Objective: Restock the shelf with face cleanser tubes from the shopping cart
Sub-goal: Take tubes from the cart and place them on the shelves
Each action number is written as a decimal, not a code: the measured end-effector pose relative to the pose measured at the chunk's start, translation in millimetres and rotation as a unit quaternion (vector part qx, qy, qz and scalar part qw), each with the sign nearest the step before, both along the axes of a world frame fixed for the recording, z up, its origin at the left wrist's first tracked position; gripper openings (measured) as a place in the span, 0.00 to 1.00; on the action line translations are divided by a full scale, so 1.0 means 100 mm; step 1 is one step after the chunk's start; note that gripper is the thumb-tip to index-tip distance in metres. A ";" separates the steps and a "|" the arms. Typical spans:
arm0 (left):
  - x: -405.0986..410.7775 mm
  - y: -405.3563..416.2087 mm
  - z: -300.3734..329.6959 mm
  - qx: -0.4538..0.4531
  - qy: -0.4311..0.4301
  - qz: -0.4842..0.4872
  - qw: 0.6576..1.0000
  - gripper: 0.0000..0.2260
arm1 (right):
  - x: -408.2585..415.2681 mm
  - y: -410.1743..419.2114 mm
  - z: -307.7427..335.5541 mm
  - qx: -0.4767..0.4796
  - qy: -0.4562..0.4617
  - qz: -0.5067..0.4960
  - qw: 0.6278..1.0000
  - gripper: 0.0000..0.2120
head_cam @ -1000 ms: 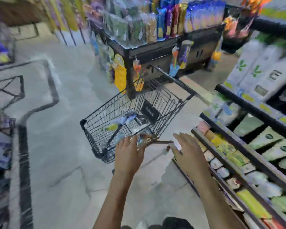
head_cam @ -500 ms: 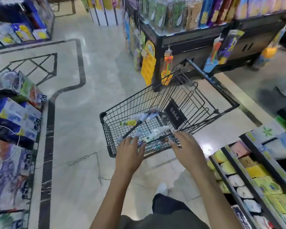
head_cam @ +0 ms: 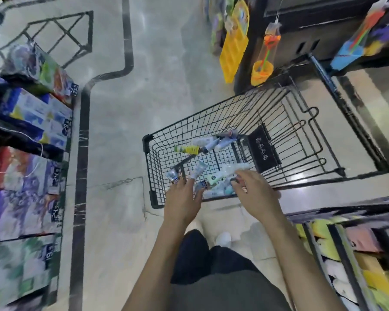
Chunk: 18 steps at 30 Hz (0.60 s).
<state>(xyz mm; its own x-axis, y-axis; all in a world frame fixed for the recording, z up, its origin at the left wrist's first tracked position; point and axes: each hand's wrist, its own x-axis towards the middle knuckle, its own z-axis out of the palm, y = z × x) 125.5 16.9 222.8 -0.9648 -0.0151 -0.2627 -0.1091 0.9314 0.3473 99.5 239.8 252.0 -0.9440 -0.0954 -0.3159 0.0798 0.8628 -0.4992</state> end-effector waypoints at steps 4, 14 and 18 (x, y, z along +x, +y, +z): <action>-0.31 -0.14 -0.40 0.011 -0.057 0.030 0.998 0.20 | -0.41 -0.10 -0.45 0.004 -0.043 0.036 0.998 0.21; -1.18 -0.22 -1.79 0.010 -0.188 0.019 0.982 0.20 | -1.32 -0.04 -1.78 0.092 -0.129 0.091 0.983 0.17; -1.42 -0.12 -2.46 0.010 -0.231 0.028 0.972 0.22 | -1.56 0.07 -2.45 0.116 -0.158 0.107 0.975 0.19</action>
